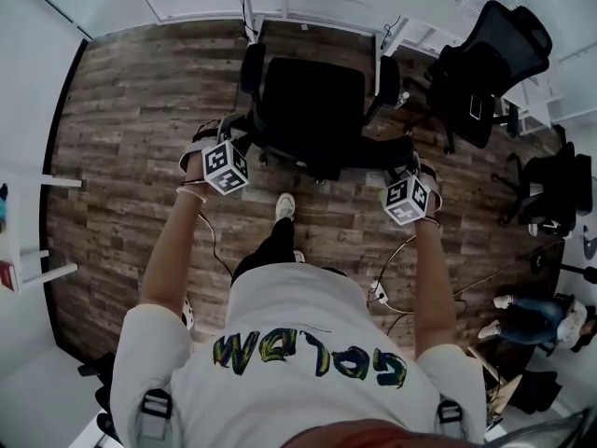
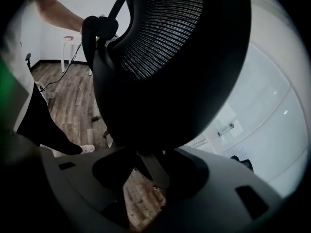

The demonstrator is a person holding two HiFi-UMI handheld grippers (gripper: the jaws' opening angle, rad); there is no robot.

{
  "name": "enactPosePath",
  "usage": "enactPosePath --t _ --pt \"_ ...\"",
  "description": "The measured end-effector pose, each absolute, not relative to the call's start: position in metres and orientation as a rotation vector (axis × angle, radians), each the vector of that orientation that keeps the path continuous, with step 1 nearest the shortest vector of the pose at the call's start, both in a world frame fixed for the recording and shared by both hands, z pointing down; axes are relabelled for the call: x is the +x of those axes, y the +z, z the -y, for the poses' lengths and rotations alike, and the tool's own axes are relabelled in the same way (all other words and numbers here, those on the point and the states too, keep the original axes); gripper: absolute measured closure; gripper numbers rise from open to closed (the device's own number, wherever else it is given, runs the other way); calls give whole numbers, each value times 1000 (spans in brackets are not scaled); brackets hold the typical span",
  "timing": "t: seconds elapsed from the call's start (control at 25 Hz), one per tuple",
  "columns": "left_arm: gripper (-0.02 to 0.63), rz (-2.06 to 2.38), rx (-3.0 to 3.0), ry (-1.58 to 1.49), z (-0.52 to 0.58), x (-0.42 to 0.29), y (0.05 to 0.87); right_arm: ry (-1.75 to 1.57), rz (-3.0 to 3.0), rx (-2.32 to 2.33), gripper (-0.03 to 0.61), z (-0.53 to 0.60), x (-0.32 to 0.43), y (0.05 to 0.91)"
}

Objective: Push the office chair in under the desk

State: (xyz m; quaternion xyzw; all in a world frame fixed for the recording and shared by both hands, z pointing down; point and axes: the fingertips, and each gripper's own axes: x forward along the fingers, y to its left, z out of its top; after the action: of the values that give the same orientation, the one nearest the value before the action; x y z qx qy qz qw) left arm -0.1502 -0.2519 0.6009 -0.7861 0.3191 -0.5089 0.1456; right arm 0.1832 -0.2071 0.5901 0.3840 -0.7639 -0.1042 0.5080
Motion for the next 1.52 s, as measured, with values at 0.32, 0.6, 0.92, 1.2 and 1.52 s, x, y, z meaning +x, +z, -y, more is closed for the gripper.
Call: enactPosePath --t 0.32,0.6,0.92,1.2,1.52 --pt "400 -904 -2265 -1465 313 -153 601 -229 1826 933 388 263 180 592" --pt "399 -891 -2265 -1445 366 -150 600 -206 1815 952 388 310 182 593" --pt "400 -895 -2250 -1472 418 -144 600 -213 1816 965 387 358 187 593" --pt "399 -911 -2239 -1492 464 -137 600 -219 1815 967 388 403 194 593" --pt "399 -926 -2235 -1489 521 -126 598 -222 1823 973 387 458 205 592"
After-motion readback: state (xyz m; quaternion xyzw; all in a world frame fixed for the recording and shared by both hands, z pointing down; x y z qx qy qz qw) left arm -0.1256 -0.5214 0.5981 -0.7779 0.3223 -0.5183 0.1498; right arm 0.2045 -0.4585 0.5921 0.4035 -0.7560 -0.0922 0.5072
